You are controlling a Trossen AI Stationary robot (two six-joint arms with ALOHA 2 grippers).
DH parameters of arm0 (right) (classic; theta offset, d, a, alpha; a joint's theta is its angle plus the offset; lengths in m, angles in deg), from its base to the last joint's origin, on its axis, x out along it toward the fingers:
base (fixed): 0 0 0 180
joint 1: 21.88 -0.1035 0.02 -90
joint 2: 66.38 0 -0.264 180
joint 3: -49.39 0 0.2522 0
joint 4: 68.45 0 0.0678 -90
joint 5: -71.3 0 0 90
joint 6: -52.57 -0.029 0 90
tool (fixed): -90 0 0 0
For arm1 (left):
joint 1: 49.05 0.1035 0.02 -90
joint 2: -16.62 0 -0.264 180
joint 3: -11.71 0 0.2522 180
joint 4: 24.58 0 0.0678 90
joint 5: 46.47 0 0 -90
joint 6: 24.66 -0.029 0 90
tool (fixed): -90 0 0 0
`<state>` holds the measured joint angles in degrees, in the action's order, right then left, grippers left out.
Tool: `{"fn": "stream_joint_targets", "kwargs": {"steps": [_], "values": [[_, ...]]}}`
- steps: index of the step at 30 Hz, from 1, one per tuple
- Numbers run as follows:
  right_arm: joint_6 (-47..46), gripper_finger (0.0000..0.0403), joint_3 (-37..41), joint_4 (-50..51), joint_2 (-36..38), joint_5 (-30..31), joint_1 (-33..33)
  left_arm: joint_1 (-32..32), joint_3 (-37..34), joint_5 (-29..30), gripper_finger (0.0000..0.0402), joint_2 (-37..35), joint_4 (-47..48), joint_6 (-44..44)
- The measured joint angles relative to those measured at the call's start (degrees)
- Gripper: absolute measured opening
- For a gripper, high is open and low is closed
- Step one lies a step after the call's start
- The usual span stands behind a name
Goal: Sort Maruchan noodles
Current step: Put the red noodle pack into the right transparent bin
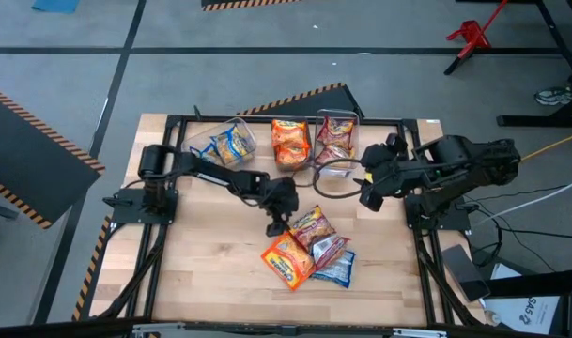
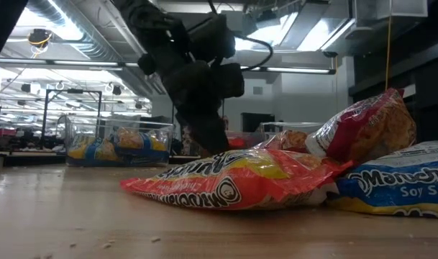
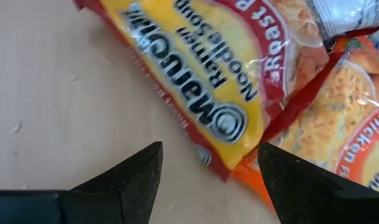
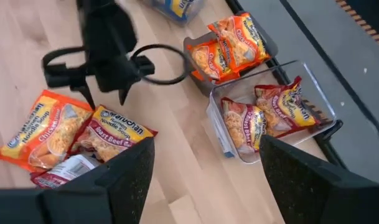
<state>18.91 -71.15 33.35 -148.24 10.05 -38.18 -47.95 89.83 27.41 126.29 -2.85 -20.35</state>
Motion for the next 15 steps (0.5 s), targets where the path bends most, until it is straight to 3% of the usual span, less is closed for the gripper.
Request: {"fn": "stream_joint_targets", "kwargs": {"steps": [7, 15], "values": [[-1.02, 0.0278, 0.0, -0.02, -0.02, -1.33, 0.0, -4.82, 0.03, 8.48, 0.0258, 1.27, -4.08, -1.38], [-1.02, 0.0278, 0.0, -0.11, -0.02, -1.33, 0.0, -6.57, -0.14, 12.01, 0.0257, 4.23, -8.31, 0.01]]}}
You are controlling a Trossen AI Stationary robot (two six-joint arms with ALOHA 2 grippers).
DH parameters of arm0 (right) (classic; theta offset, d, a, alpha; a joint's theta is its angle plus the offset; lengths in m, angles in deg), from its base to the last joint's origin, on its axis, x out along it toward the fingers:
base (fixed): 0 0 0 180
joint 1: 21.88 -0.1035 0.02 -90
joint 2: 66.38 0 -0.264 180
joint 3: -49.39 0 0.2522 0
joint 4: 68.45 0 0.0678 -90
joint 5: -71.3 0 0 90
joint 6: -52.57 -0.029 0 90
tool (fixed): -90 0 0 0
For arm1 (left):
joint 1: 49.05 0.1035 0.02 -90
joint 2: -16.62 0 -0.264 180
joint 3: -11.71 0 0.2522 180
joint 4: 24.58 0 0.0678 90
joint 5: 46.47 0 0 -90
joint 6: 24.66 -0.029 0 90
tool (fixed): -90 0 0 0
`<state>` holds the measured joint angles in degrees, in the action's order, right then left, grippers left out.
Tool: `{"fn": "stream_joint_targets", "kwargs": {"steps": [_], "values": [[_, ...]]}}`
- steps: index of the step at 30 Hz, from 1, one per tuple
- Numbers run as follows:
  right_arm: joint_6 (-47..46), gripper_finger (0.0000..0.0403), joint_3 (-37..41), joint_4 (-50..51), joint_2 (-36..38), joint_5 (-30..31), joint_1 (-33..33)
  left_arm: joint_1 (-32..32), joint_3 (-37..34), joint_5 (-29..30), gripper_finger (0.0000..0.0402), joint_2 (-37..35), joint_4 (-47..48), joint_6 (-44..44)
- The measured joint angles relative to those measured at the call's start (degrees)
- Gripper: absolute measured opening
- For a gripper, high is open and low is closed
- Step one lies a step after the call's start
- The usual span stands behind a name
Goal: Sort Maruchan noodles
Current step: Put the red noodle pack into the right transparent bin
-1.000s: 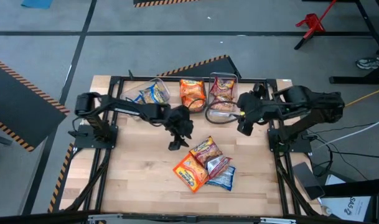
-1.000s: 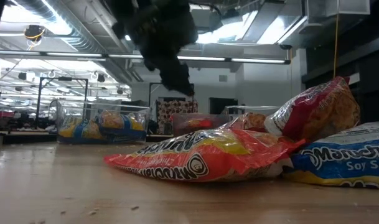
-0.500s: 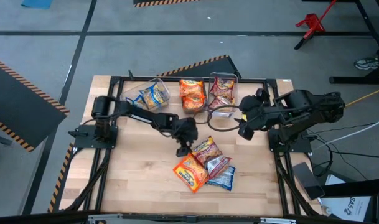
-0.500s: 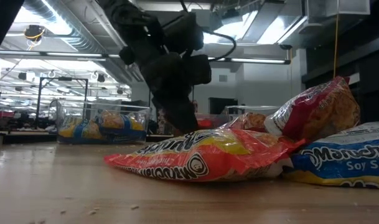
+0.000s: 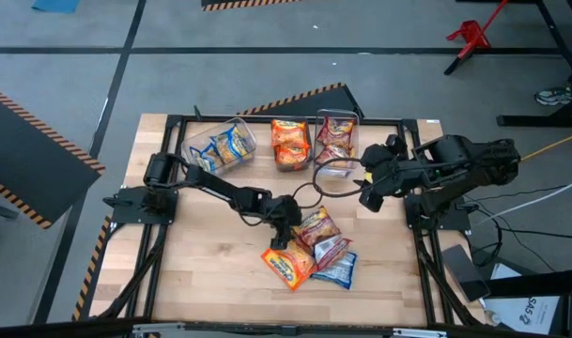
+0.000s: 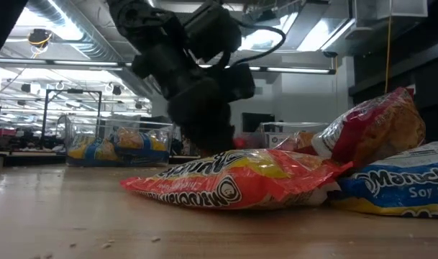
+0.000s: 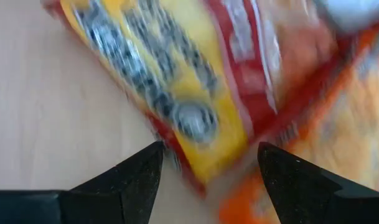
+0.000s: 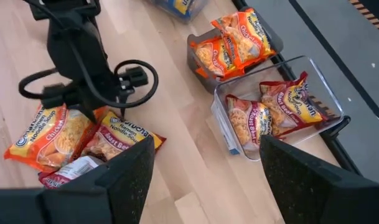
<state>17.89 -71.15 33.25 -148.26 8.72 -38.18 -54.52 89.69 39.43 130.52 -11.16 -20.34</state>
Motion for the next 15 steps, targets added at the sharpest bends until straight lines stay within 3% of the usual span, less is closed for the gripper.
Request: {"fn": "stream_joint_targets", "kwargs": {"steps": [8, 15], "values": [[0.0, 0.0278, 0.02, -0.4, -0.02, 0.0, -0.31, 0.04, 0.2, 4.81, 0.0242, 1.94, -4.47, 1.54], [0.0, 0.0278, 0.02, -0.47, -0.02, 0.07, -0.31, 0.06, 0.18, 8.44, 0.0182, 3.01, -6.88, 1.62]]}}
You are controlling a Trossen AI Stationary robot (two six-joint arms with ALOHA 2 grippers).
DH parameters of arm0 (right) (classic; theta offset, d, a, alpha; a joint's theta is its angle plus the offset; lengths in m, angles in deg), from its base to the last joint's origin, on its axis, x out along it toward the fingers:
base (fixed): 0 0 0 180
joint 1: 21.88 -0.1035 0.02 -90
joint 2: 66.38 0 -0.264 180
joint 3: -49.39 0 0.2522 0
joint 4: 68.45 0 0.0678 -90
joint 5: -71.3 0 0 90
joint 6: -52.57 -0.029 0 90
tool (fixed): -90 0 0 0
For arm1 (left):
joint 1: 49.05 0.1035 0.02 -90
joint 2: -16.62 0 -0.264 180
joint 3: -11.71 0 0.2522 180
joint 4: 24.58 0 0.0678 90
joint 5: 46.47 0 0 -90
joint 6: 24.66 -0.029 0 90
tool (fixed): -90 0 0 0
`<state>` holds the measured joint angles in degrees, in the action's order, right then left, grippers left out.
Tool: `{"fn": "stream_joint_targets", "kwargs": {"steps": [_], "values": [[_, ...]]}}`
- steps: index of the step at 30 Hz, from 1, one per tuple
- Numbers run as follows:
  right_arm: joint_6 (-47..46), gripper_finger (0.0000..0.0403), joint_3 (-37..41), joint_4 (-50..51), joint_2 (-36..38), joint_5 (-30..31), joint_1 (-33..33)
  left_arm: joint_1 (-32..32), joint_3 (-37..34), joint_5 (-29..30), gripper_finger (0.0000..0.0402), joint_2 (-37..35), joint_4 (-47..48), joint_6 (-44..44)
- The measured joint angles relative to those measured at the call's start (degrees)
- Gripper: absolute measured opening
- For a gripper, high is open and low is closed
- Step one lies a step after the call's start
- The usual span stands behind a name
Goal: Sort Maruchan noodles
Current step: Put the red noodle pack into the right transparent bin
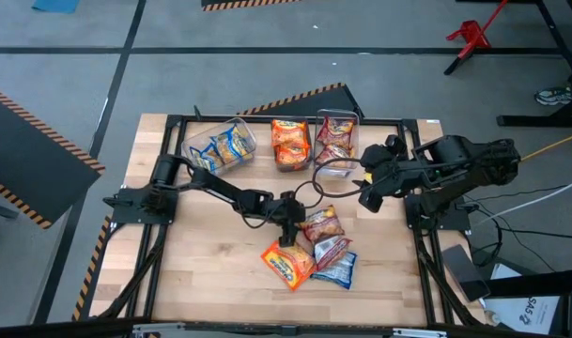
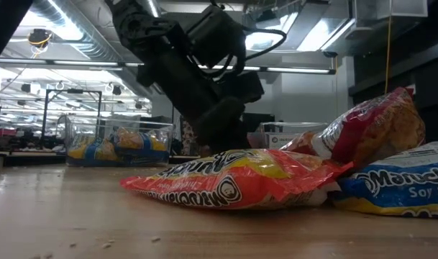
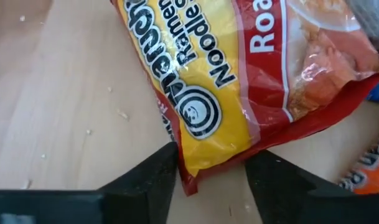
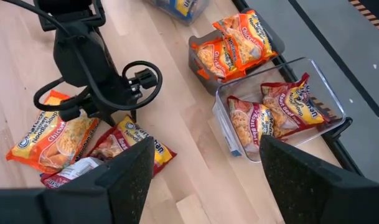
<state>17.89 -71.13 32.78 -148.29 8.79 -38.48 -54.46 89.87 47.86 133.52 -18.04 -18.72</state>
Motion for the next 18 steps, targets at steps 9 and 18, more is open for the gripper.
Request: {"fn": "stream_joint_targets", "kwargs": {"steps": [9, 18], "values": [[-1.26, 0.0278, 0.0, -0.02, 0.0, 0.0, -0.02, 0.13, 0.0, 1.49, 0.0054, 1.62, -3.77, 1.49], [-2.97, 0.0278, 0.0, -0.24, 0.0, -0.02, -0.02, 1.39, -0.07, 0.14, 0.0006, -0.11, -4.19, 4.1]]}}
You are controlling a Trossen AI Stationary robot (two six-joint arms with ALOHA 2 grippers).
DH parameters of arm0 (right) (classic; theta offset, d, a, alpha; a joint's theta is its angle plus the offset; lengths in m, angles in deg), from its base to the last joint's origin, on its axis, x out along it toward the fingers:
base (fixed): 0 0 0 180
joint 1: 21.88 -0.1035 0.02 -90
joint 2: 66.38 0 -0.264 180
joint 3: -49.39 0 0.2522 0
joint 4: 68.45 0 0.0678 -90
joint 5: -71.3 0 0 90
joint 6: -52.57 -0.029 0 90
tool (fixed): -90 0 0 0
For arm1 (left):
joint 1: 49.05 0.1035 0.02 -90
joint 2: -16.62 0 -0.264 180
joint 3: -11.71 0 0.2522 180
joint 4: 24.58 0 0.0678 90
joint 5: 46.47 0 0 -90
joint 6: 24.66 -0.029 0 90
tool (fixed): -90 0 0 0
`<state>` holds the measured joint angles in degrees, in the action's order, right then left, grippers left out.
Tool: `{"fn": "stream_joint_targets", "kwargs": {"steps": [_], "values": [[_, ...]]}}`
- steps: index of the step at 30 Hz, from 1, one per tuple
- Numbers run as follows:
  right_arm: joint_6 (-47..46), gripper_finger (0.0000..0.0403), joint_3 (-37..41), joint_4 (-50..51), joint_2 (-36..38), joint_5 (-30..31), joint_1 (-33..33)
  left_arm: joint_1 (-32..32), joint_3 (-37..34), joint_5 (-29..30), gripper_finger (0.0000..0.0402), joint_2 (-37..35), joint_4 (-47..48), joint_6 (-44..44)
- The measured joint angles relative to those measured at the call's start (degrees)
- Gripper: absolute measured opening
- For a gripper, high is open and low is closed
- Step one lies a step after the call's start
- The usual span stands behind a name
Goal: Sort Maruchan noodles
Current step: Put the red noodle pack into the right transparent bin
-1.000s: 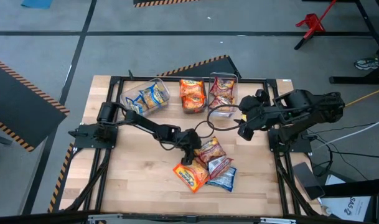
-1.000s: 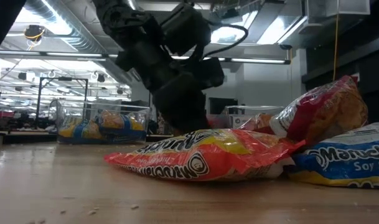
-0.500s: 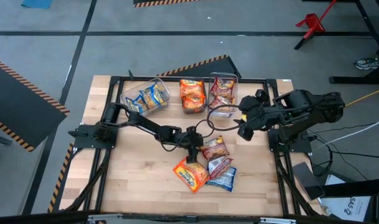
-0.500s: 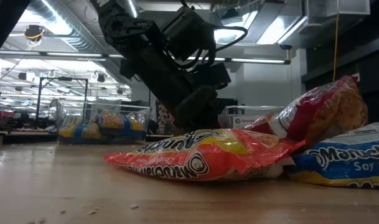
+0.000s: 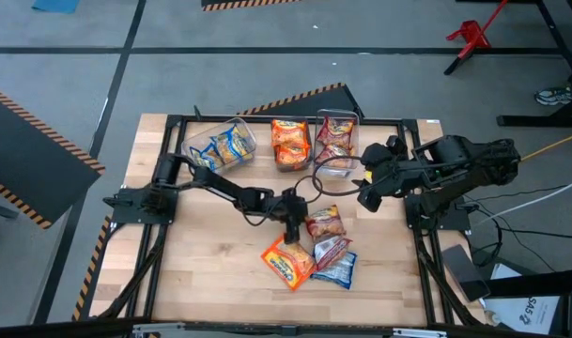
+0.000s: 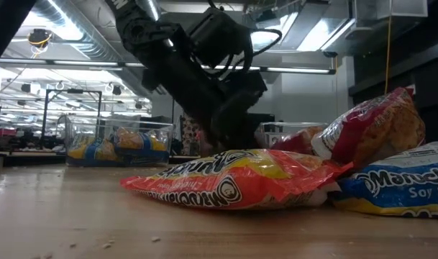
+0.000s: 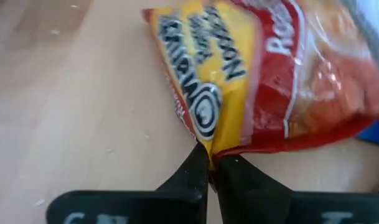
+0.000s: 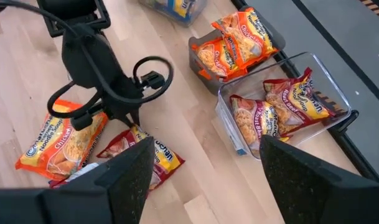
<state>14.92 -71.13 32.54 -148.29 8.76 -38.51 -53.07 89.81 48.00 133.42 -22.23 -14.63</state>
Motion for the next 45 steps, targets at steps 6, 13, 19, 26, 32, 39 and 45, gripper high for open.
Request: {"fn": "stream_joint_targets", "kwargs": {"steps": [6, 13, 19, 26, 32, 39, 45], "values": [[-0.04, 0.0278, -0.84, -0.37, 0.04, 0.8, 0.0, 2.08, -0.02, 0.37, 0.0004, -5.8, 2.41, 1.86], [0.42, 0.0278, -4.27, -0.25, 0.09, 4.19, 0.0, 5.48, 0.08, 1.41, 0.0004, -12.41, 2.24, 2.83], [2.98, 0.0278, -6.53, 0.05, 0.11, 6.98, 0.0, 8.42, 2.64, 0.72, 0.0004, -15.26, 3.46, 3.44], [5.17, 0.0278, -6.99, 0.39, 0.11, 9.58, 0.0, 11.2, 10.97, 0.08, 0.0003, -16.05, 6.64, 2.23], [6.49, 0.0278, -6.99, 0.39, 0.11, 12.37, 0.0, 16.3, 16.7, 0.18, 0.0003, -15.82, 8.22, -3.28], [6.84, 0.0278, -6.99, 0.38, 0.11, 14.68, 0.02, 23.66, 17.33, -4.01, 0.0003, -13.06, 7.82, -4.61], [7.67, 0.0278, -6.99, 0.37, 0.11, 16.6, 0.13, 27.22, 17.31, -10.05, 0.0003, -8.33, 3.29, -4.25]]}}
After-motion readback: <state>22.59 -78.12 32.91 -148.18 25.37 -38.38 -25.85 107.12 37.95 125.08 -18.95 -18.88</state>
